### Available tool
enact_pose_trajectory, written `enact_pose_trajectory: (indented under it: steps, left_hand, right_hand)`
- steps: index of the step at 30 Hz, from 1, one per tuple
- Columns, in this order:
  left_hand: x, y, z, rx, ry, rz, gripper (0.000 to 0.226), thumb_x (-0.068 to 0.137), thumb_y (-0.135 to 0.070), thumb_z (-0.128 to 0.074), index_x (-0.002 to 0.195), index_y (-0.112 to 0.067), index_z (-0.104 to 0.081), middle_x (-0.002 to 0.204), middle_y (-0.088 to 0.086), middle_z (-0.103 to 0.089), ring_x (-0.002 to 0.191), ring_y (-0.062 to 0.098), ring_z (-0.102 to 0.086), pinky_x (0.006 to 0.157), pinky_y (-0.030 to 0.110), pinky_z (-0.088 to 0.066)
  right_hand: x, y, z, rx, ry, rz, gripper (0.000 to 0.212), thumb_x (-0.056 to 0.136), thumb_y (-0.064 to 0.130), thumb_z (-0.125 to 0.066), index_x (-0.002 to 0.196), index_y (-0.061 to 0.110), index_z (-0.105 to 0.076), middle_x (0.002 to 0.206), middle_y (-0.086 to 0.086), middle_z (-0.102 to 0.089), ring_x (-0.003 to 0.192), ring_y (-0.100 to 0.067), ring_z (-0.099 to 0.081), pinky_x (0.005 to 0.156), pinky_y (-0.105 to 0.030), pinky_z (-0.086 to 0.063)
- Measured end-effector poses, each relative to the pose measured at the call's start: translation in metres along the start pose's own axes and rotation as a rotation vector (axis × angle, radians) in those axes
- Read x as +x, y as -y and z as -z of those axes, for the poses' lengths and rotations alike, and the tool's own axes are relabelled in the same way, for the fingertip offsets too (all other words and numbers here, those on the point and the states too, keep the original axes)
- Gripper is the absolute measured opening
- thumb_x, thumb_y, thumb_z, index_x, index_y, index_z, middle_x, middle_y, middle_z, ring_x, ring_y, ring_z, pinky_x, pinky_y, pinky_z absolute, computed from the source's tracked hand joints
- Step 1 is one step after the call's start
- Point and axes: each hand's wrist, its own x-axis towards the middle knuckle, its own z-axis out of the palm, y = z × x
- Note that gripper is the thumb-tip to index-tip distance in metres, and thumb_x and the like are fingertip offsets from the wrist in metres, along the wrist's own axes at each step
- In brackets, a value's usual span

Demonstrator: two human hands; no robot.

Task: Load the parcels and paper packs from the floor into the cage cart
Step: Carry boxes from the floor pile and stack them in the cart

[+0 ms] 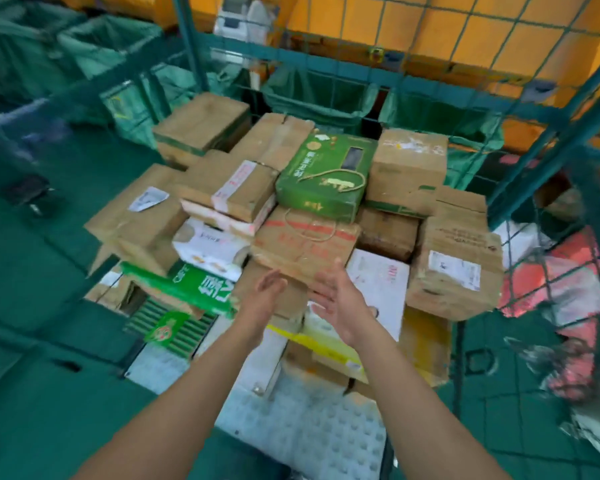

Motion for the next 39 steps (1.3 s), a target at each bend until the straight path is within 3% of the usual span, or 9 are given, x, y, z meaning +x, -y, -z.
enact_pose_trajectory:
  steps: [2, 6, 11, 14, 18, 20, 25, 32, 39]
  left_hand:
    - [-0.02, 0.024, 0.03, -0.037, -0.03, 0.042, 0.025, 0.103, -0.021, -0.06, 0.128, -0.025, -0.06, 0.128, 0.004, -0.059, 0.117, 0.019, -0.057, 0.1, 0.04, -0.047]
    - [-0.064, 0.067, 0.092, -0.126, -0.118, 0.07, 0.025, 0.103, -0.021, -0.061, 0.128, -0.022, -0.06, 0.123, 0.004, -0.062, 0.11, 0.018, -0.06, 0.097, 0.041, -0.048]
    - [-0.136, 0.113, 0.223, -0.246, -0.305, 0.073, 0.036, 0.089, -0.02, -0.069, 0.124, -0.017, -0.061, 0.114, -0.005, -0.06, 0.109, 0.021, -0.059, 0.09, 0.036, -0.049]
    - [-0.175, 0.136, 0.288, -0.356, -0.464, 0.091, 0.025, 0.1, -0.015, -0.062, 0.125, -0.019, -0.061, 0.107, 0.001, -0.062, 0.094, 0.015, -0.058, 0.076, 0.029, -0.048]
    - [-0.233, 0.176, 0.353, -0.472, -0.631, 0.106, 0.014, 0.103, -0.022, -0.06, 0.116, -0.026, -0.063, 0.11, -0.006, -0.064, 0.101, 0.015, -0.062, 0.091, 0.034, -0.051]
    - [-0.264, 0.199, 0.379, -0.522, -0.665, 0.113, 0.019, 0.102, -0.025, -0.061, 0.121, -0.027, -0.063, 0.118, -0.006, -0.064, 0.108, 0.016, -0.063, 0.092, 0.032, -0.052]
    - [-0.359, 0.261, 0.462, -0.672, -0.927, 0.096, 0.018, 0.102, -0.026, -0.06, 0.12, -0.028, -0.063, 0.119, -0.005, -0.065, 0.11, 0.015, -0.064, 0.094, 0.033, -0.051]
    - [-0.463, 0.322, 0.515, -0.929, -1.249, 0.057, 0.021, 0.1, -0.024, -0.063, 0.121, -0.024, -0.064, 0.115, 0.001, -0.068, 0.101, 0.016, -0.065, 0.084, 0.03, -0.05]
    - [-0.517, 0.362, 0.527, -1.135, -1.471, 0.081, 0.016, 0.1, -0.018, -0.06, 0.115, -0.022, -0.065, 0.104, 0.002, -0.069, 0.095, 0.018, -0.063, 0.089, 0.034, -0.05]
  right_hand:
    - [-0.01, -0.032, -0.019, -0.007, 0.006, -0.044, 0.063, 0.1, 0.065, -0.042, 0.129, 0.012, -0.061, 0.143, -0.02, -0.058, 0.131, -0.038, -0.056, 0.114, -0.049, -0.044]
    - [-0.028, -0.095, -0.072, -0.082, 0.086, -0.116, 0.062, 0.1, 0.065, -0.042, 0.125, 0.013, -0.064, 0.13, -0.012, -0.067, 0.109, -0.026, -0.066, 0.098, -0.039, -0.051]
    - [-0.065, -0.165, -0.178, -0.276, 0.242, -0.178, 0.057, 0.101, 0.064, -0.043, 0.12, 0.015, -0.067, 0.12, -0.006, -0.072, 0.108, -0.022, -0.068, 0.105, -0.042, -0.05]
    - [-0.088, -0.204, -0.223, -0.376, 0.324, -0.211, 0.051, 0.102, 0.062, -0.044, 0.115, 0.018, -0.067, 0.121, -0.005, -0.072, 0.107, -0.021, -0.067, 0.106, -0.042, -0.05]
    - [-0.126, -0.262, -0.288, -0.529, 0.417, -0.256, 0.051, 0.103, 0.059, -0.044, 0.118, 0.016, -0.065, 0.117, -0.005, -0.07, 0.11, -0.023, -0.066, 0.096, -0.036, -0.052]
    - [-0.143, -0.292, -0.319, -0.601, 0.463, -0.278, 0.05, 0.103, 0.059, -0.046, 0.117, 0.015, -0.066, 0.118, -0.006, -0.071, 0.111, -0.023, -0.067, 0.096, -0.037, -0.053]
    - [-0.197, -0.384, -0.411, -0.822, 0.643, -0.304, 0.047, 0.102, 0.058, -0.049, 0.115, 0.017, -0.068, 0.117, -0.004, -0.073, 0.108, -0.022, -0.069, 0.095, -0.037, -0.056]
    - [-0.269, -0.475, -0.493, -1.055, 0.908, -0.32, 0.043, 0.103, 0.054, -0.052, 0.116, 0.017, -0.068, 0.115, -0.004, -0.073, 0.103, -0.021, -0.07, 0.097, -0.039, -0.055]
    - [-0.314, -0.545, -0.547, -1.272, 1.112, -0.383, 0.037, 0.105, 0.05, -0.05, 0.114, 0.018, -0.066, 0.115, -0.004, -0.071, 0.1, -0.02, -0.068, 0.1, -0.04, -0.053]
